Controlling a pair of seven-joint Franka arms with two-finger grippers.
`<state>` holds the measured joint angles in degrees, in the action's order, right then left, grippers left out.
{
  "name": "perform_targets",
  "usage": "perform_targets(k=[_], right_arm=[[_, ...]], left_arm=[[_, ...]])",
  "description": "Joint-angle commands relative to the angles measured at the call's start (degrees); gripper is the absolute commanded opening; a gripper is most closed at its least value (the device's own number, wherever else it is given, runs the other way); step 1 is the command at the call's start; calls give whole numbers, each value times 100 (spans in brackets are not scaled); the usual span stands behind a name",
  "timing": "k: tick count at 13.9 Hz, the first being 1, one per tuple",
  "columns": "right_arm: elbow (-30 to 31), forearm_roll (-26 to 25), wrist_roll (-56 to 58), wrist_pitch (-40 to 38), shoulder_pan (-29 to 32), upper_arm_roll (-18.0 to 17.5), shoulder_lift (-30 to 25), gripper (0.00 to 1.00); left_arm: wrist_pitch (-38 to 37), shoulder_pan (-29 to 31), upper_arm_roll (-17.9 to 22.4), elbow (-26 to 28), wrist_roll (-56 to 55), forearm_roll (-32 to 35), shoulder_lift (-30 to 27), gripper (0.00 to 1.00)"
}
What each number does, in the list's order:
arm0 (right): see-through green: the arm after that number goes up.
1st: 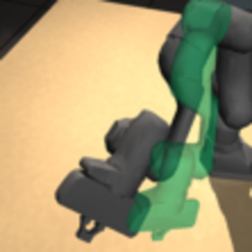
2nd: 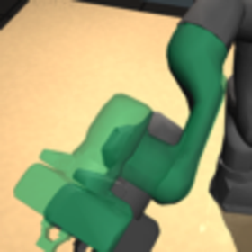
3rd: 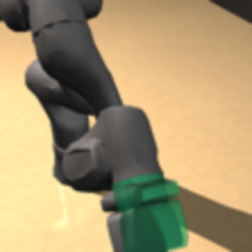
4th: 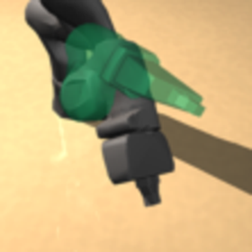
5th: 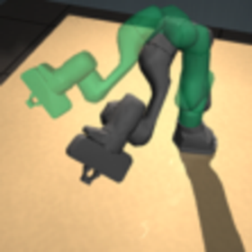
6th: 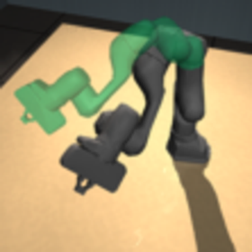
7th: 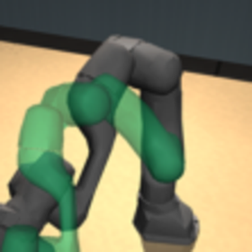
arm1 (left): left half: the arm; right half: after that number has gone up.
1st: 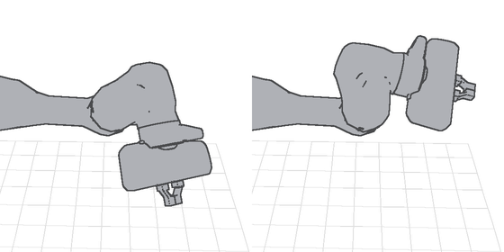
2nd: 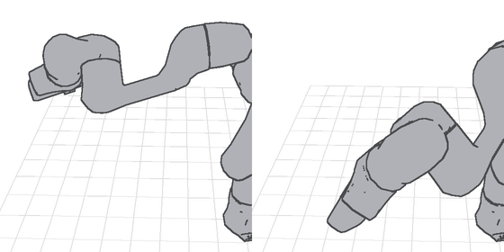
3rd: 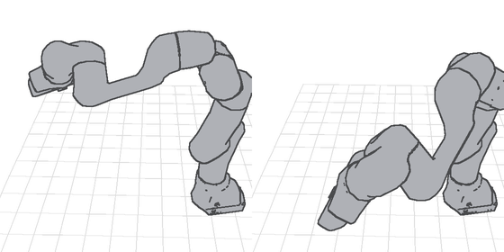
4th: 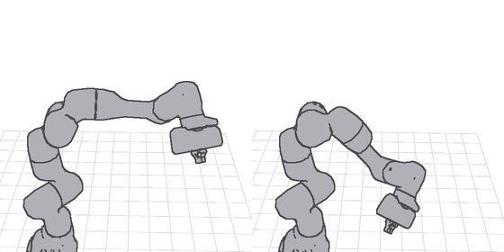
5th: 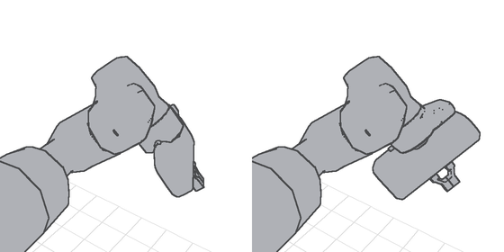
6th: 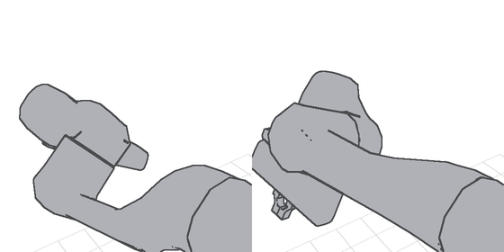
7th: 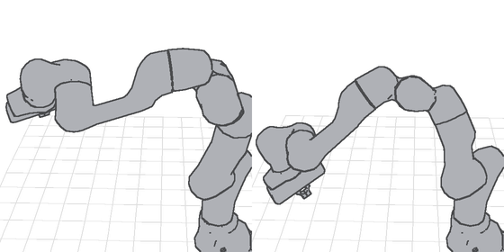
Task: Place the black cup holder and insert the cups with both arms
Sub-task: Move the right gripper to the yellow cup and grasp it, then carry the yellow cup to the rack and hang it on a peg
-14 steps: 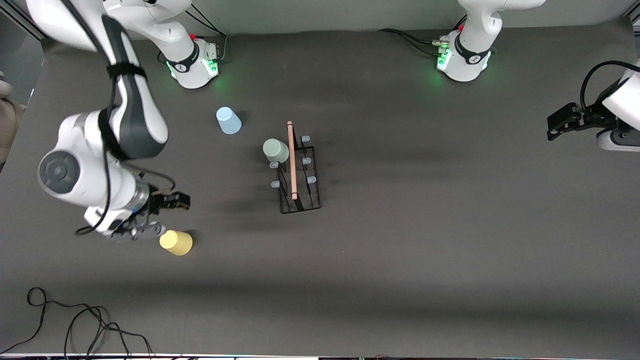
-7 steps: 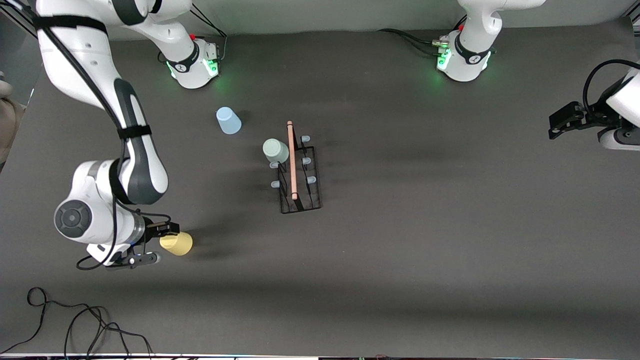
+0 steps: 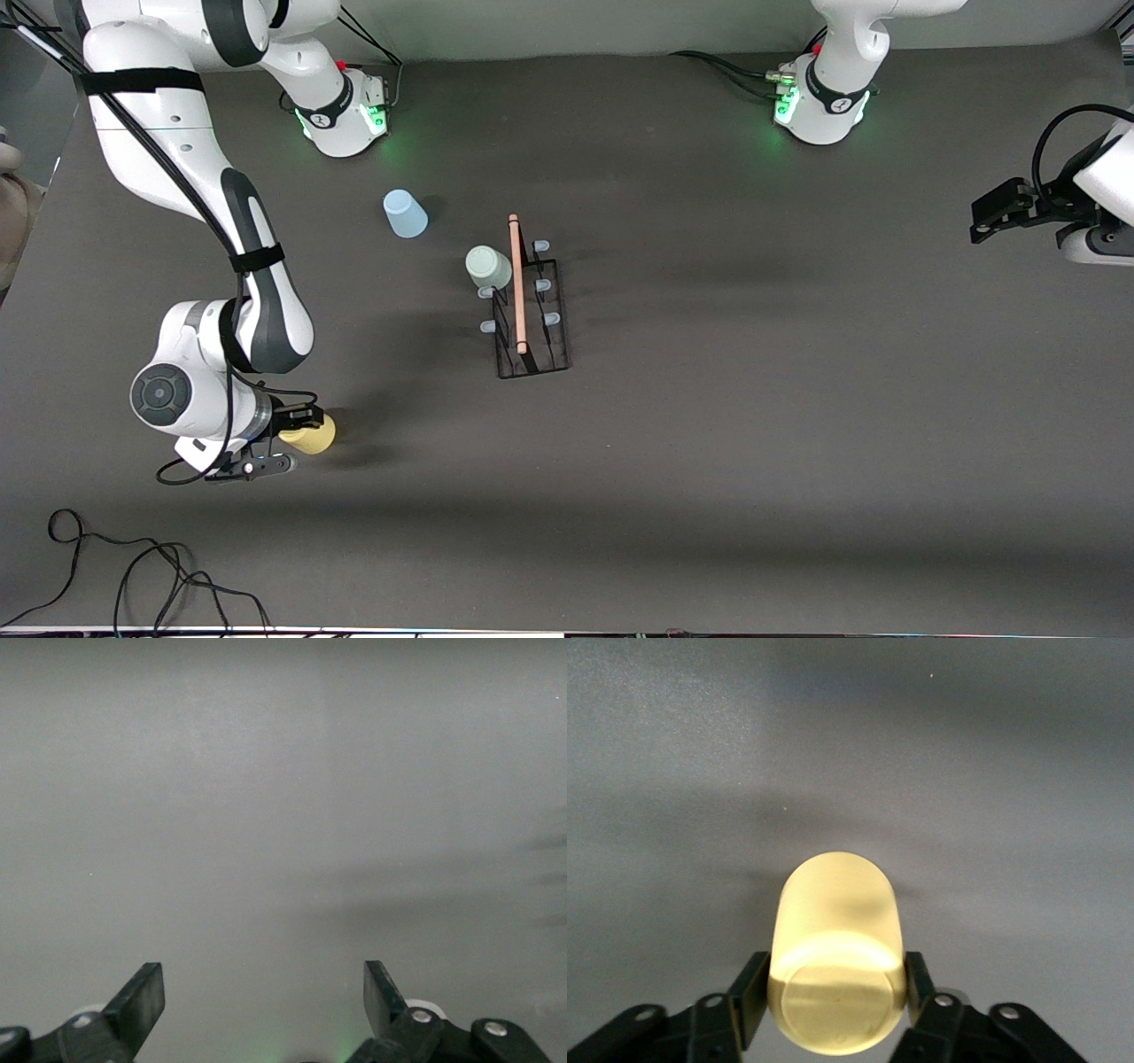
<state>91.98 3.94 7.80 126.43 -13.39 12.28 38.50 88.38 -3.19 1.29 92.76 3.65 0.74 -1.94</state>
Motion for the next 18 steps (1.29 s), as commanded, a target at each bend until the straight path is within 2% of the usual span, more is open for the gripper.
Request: perform_targets(k=[1, 2, 3, 6, 8, 11, 13, 18], right_arm=[[-39, 19, 82, -153, -40, -7, -123, 28], [-161, 19, 47, -407, -67, -24, -211, 15], [-319, 19, 20, -714, -128, -24, -290, 8], [-479, 623, -470, -1305, -391, -24, -650, 6], [-505, 923, -1014, -1498, -811, -24, -887, 5], [-549, 924, -2445, -1552, -1786, -16, -932, 5], [-654, 915, -3141, -1560, -2210, -16, -950, 4], [-628, 942, -3337, -2465, -2422, -7, -1362, 4]], left_arm=[[-128, -23, 3, -127, 119, 5, 45, 100], [-128, -32, -5, -127, 119, 5, 45, 100], [-128, -32, 3, -127, 119, 14, 36, 100], [-137, -23, -5, -127, 127, 14, 36, 100], [-268, -32, -6, -188, 127, 14, 36, 100], [-304, -50, -6, -223, 127, 5, 36, 100], [-304, -50, -6, -223, 127, 14, 36, 100], [-287, -50, -6, -223, 127, 14, 36, 100]])
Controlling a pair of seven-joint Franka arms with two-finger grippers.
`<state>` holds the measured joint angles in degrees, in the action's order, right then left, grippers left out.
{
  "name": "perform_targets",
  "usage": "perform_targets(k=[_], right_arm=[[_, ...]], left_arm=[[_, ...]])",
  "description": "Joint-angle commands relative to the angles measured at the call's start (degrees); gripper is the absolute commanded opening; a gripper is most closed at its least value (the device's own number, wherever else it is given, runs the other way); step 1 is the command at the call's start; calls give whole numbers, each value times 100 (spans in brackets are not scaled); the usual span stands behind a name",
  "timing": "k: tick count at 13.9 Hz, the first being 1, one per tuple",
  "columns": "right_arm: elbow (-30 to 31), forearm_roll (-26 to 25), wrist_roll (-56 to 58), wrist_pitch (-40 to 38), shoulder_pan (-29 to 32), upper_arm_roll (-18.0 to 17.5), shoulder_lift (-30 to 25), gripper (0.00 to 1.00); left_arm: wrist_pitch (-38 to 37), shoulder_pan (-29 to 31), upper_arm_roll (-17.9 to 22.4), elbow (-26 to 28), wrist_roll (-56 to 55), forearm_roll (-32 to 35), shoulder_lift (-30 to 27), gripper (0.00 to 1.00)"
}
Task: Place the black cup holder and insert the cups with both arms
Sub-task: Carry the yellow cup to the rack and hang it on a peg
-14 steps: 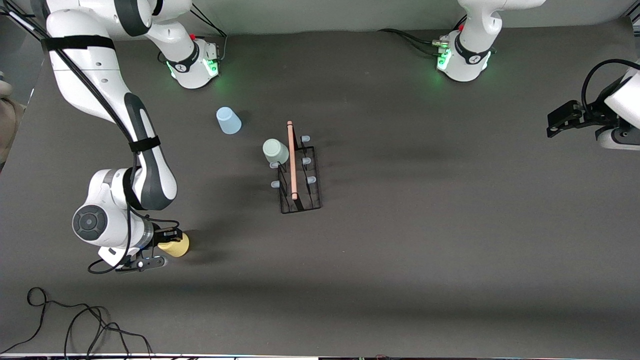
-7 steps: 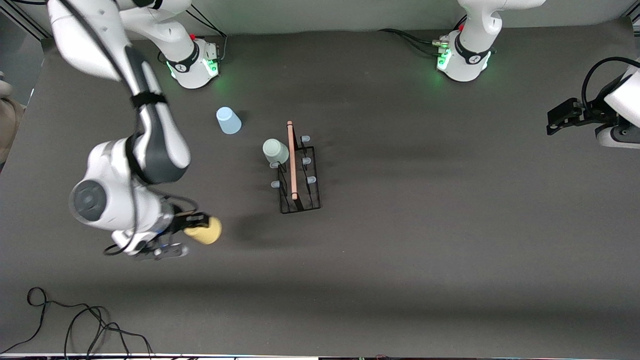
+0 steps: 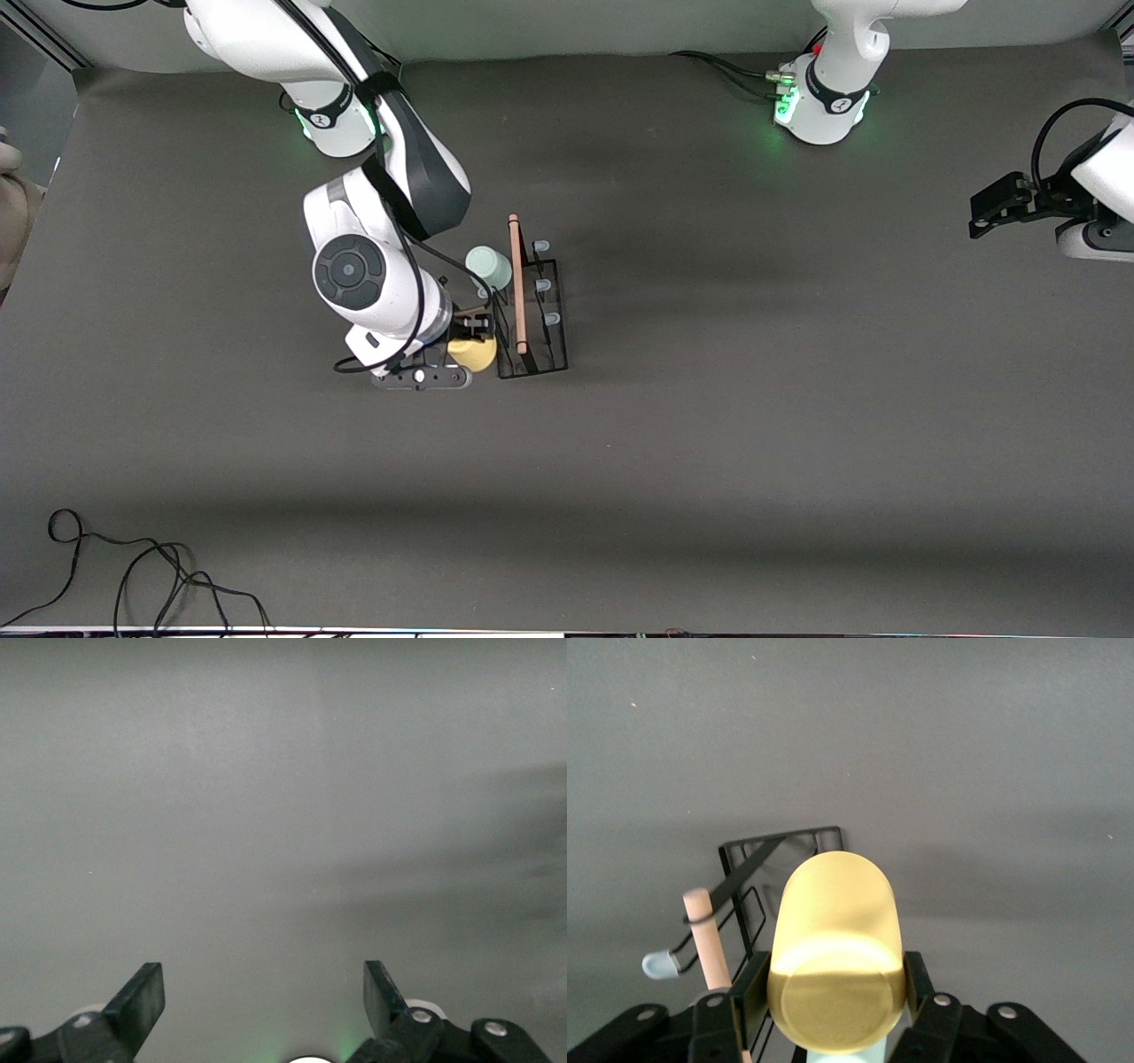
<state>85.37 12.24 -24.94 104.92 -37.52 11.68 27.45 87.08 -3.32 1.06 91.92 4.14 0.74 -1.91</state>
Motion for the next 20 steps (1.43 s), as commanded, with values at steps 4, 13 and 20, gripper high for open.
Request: perform_targets(k=[4, 13, 20], right_arm=[[85, 173, -266, -262, -413, 53, -188, 4], [199, 164, -257, 159, -352, 53, 155, 38], [190, 164, -187, 90, -255, 115, -73, 100]], left_arm=[[-147, -37, 17, -139, 78, 14, 42, 100], [-121, -11, 17, -130, 78, 14, 77, 100], [-138, -20, 17, -139, 78, 14, 77, 100]])
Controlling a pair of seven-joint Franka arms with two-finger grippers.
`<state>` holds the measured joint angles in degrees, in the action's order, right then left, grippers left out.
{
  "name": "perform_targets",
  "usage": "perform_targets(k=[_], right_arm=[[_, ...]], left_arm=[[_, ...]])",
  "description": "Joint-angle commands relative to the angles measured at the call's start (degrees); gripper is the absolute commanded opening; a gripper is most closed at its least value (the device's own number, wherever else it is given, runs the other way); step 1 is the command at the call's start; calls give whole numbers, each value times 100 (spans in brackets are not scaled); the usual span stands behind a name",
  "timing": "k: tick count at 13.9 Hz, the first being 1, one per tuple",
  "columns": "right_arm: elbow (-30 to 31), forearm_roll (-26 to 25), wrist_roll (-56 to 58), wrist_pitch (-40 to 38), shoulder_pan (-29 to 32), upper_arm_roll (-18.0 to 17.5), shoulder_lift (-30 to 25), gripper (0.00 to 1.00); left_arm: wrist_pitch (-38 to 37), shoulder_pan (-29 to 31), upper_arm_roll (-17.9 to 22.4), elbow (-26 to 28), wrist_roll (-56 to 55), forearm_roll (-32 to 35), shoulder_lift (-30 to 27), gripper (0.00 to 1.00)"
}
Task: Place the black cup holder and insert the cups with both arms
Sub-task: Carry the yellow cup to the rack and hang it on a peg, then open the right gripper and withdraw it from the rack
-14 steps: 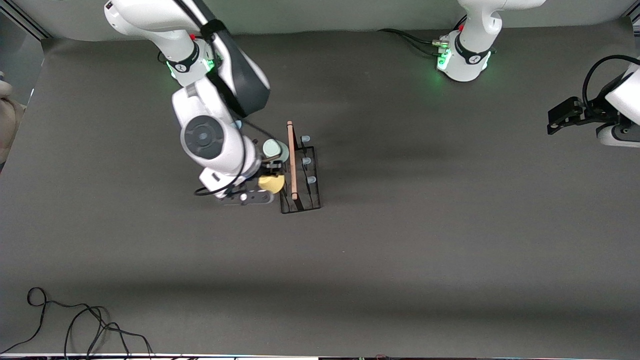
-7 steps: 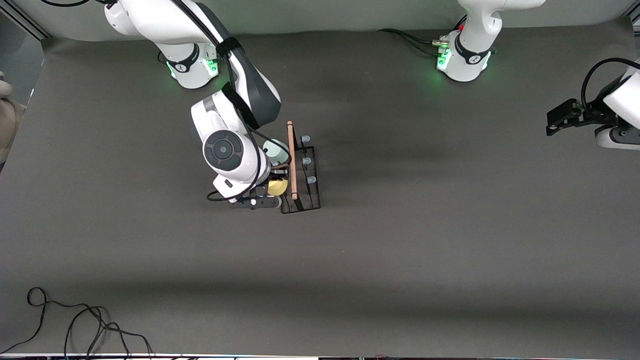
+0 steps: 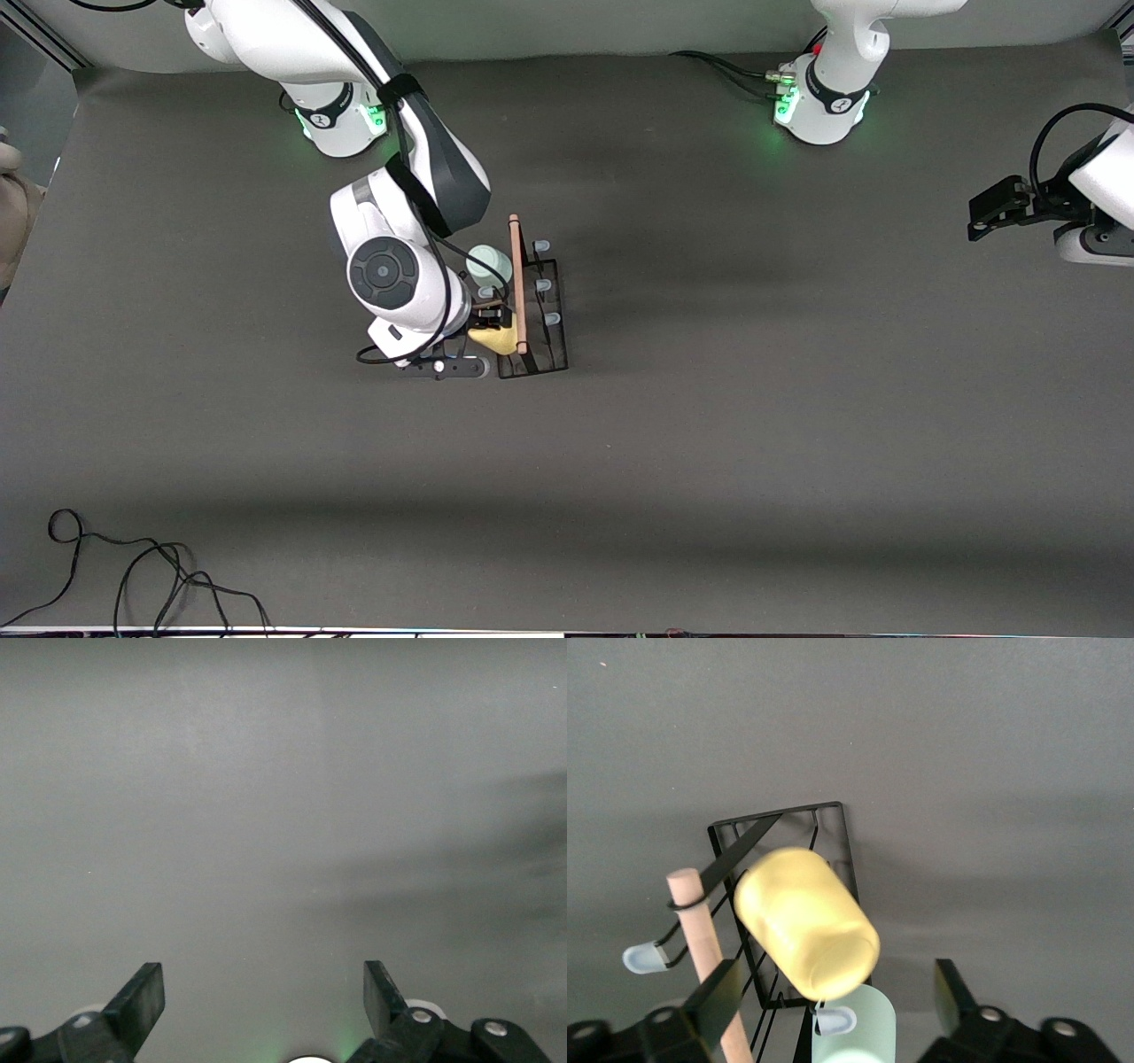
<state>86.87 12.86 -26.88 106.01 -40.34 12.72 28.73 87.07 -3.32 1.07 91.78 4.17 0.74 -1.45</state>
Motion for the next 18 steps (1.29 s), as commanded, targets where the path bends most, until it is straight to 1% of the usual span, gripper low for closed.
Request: perform_targets(k=[1, 3, 5, 9, 11, 12, 13, 14, 16, 18], right_arm=[[40, 103, -1, -19, 26, 20, -253, 100], [49, 103, 34, -159, 26, 255, -446, 100], [49, 85, 43, -370, 26, 484, -762, 100], [40, 76, 78, -1159, 26, 1196, -1430, 100], [49, -11, 357, -1538, 9, 1521, -1878, 100], [49, -99, 638, -1653, 0, 1627, -2063, 100], [58, -343, 771, -1758, -9, 1724, -2273, 100], [66, -615, 798, -1855, 0, 1751, -2484, 100], [128, -898, 1078, -2040, 18, 1821, -2801, 100], [84, -978, 1535, -2268, 0, 2180, -2934, 100]], left_arm=[[-138, -29, 16, -126, 75, 14, 31, 100], [-129, -20, 16, -126, 75, 14, 31, 100], [-129, -20, 16, -126, 75, 14, 31, 100], [-103, -29, 16, -126, 75, 14, 31, 100], [-94, -20, 16, -126, 75, 5, 31, 100], [-103, -29, 16, -126, 75, 13, 31, 100], [-94, -29, 16, -126, 75, 14, 31, 100], [-94, -29, 16, -126, 75, 14, 31, 100], [-94, -20, 16, -126, 75, 14, 31, 100], [-85, -20, 16, -126, 75, 5, 31, 100]])
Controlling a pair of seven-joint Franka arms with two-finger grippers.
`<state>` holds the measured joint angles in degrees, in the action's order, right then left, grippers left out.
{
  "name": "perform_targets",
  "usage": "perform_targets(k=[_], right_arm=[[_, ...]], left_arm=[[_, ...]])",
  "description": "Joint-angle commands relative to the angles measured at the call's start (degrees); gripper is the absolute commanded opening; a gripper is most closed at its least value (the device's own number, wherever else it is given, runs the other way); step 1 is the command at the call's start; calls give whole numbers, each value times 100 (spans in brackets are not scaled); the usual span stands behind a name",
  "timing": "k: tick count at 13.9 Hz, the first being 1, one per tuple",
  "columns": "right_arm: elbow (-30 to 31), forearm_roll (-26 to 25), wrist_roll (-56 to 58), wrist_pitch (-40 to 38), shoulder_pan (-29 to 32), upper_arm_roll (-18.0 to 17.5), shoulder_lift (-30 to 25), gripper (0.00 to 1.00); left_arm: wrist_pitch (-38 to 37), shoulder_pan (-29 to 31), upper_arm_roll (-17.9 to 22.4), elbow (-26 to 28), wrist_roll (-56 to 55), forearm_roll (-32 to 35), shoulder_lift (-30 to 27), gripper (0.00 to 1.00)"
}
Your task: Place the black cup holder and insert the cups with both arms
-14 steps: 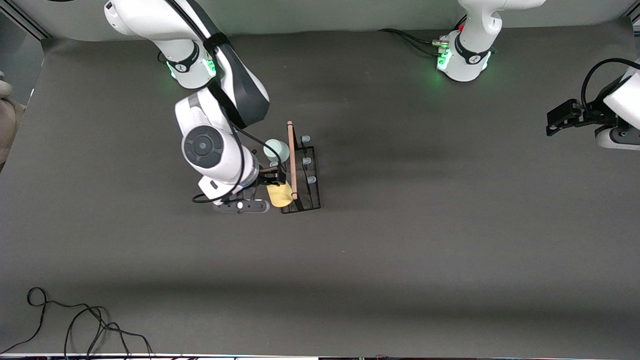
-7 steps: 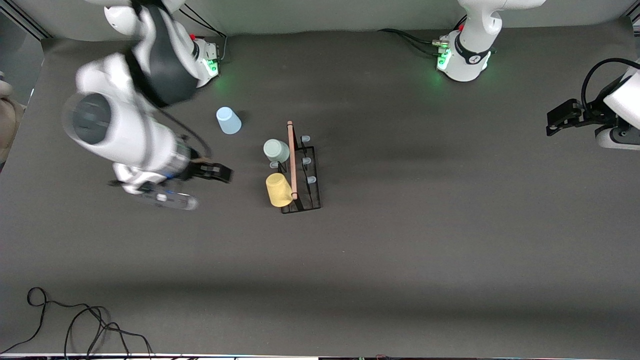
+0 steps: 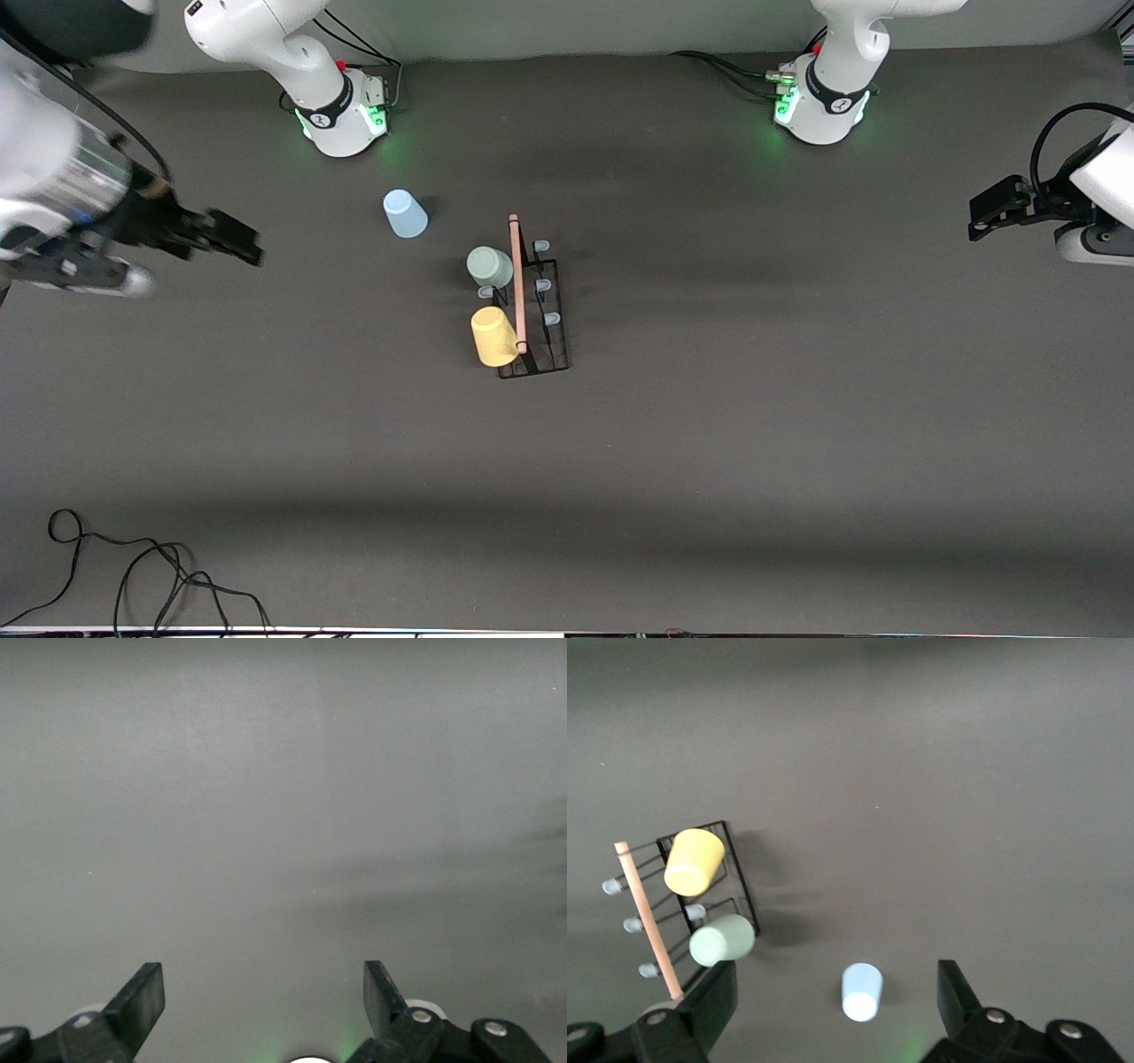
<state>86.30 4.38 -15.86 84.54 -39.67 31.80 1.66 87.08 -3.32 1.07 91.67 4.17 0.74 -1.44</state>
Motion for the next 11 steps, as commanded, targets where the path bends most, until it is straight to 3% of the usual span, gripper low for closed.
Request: perform_targets(k=[1, 7, 8, 10, 11], right_arm=[[133, -131, 496, -192, -58, 396, -306, 100], [-104, -69, 549, -123, 151, 574, -176, 100], [-131, 35, 549, -131, 640, 234, -114, 100], [-158, 1, 549, -140, 1895, -1301, -114, 100], [-175, 1, 540, -140, 2406, -1873, -114, 100]], left_arm=[[-85, -20, 16, -114, 75, 5, 30, 100], [-121, -11, 16, -167, 75, 5, 12, 100], [-155, -2, 16, -219, 66, 5, 12, 100], [-156, -20, 16, -228, 57, 5, 21, 100], [-164, -11, 16, -228, 14, 5, 12, 100]])
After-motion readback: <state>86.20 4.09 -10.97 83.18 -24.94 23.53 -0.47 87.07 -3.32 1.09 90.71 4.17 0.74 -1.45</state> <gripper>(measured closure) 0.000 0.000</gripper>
